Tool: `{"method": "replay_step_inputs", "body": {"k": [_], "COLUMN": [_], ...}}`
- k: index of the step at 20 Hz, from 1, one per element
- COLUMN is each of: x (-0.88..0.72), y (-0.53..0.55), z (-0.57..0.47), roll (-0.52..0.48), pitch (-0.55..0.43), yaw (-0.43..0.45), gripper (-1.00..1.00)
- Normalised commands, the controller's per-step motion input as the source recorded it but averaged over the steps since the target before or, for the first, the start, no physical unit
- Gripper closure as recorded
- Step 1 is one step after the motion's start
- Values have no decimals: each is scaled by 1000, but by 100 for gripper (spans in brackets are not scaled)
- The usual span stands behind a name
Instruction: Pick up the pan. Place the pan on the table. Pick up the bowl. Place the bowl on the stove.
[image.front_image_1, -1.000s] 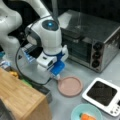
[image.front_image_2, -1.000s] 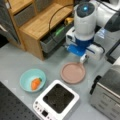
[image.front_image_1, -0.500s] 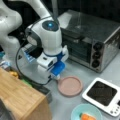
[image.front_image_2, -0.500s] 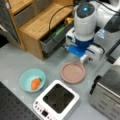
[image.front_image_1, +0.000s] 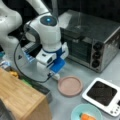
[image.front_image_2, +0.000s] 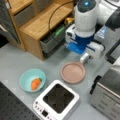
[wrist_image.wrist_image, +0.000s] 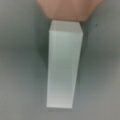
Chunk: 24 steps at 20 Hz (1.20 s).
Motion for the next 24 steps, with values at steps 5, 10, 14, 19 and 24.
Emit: {"method": "replay_step_inputs", "body": {"k": [5,10,14,19,24], "x": [93,246,323,320,334], "y": [26,76,43,24,-2], "z": [285,225,242,327,415], "roll": [-108,-98,-86,-82,-82], "pitch": [58,98,137,213,249], "yaw": [103,85,50,28,26], "gripper": [-100,-100,-100,-100,-100]}}
